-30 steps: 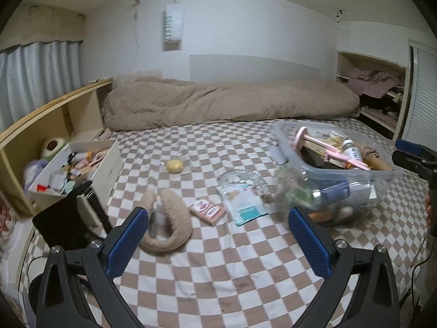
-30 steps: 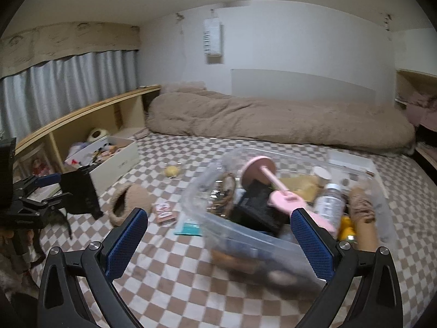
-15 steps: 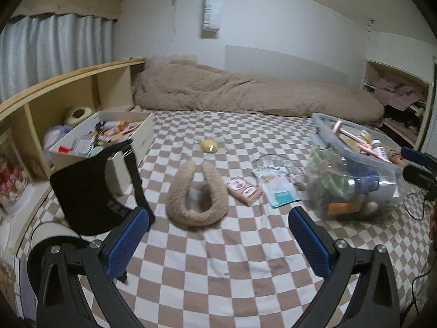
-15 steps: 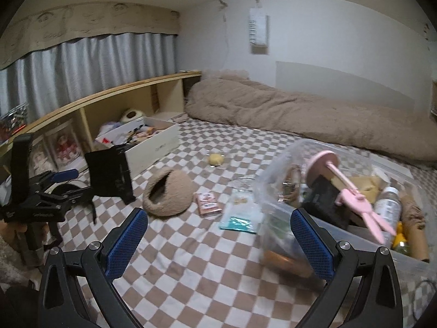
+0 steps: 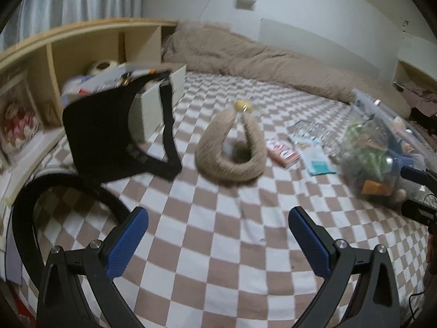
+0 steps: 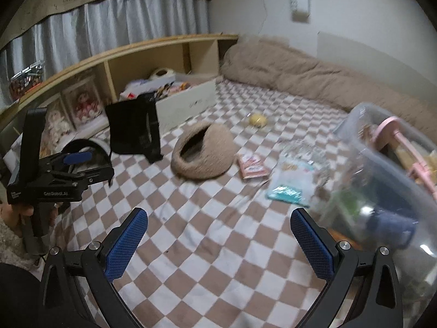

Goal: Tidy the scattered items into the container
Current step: 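Move both tools toward the slipper and card box on the bed, then grasp the clear cotton swab bag with the right tool and lift it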

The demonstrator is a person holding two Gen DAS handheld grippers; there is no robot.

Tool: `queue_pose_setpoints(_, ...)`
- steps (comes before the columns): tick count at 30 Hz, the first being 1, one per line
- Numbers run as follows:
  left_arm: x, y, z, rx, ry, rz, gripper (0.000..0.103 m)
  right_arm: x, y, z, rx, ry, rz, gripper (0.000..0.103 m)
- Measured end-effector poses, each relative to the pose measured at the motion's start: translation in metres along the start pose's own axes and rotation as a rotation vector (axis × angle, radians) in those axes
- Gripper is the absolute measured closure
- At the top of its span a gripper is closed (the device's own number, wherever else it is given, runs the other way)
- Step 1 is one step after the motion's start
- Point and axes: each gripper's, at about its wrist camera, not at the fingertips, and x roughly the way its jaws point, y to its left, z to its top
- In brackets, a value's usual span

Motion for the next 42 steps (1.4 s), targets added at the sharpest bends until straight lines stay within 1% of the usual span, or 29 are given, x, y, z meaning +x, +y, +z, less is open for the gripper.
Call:
queue_pose_setpoints(5, 0.024, 0.010, -0.016, -0.028, 0.049, 0.023, 0.000, 0.043, 0.007, -0.007, 0.000, 0.078, 0.032, 0.000)
queue_pose_setpoints(9, 0.043, 0.015, -0.026, -0.032, 0.092, 0.042, 0.000, 0.075, 0.011, -0.016, 0.025, 0.125, 0.065, 0.000)
queue_pose_setpoints(12, 0.057, 0.020, -0.033, -0.043, 0.113, 0.052, 0.000, 0.097, 0.011, -0.024, 0.034, 0.169, 0.068, 0.000)
queue_pose_setpoints(17, 0.080, 0.021, -0.042, -0.048, 0.156, 0.062, 0.000, 0.129, 0.003, -0.038, 0.068, 0.231, 0.047, 0.000)
queue_pose_setpoints(22, 0.095, 0.016, -0.045, -0.007, 0.187, 0.083, 0.000, 0.151, -0.005, -0.049, 0.095, 0.286, -0.024, 0.000)
queue_pose_setpoints(28, 0.099, 0.014, -0.048, 0.021, 0.210, 0.114, 0.000, 0.155, -0.003, -0.060, 0.064, 0.277, -0.050, 0.000)
queue_pose_setpoints(32, 0.101, 0.013, -0.049, 0.033, 0.215, 0.135, 0.000, 0.161, -0.010, -0.052, 0.062, 0.312, -0.028, 0.000)
queue_pose_setpoints(36, 0.100, 0.014, -0.051, 0.028, 0.206, 0.133, 0.000, 0.175, -0.029, -0.031, 0.096, 0.322, -0.099, 0.000)
queue_pose_setpoints(38, 0.099, 0.016, -0.053, 0.021, 0.195, 0.127, 0.000, 0.181, -0.040, -0.018, 0.098, 0.301, -0.123, 0.000)
queue_pose_setpoints(42, 0.099, 0.016, -0.054, 0.016, 0.180, 0.122, 0.000, 0.190, -0.060, 0.017, 0.086, 0.228, -0.187, 0.000)
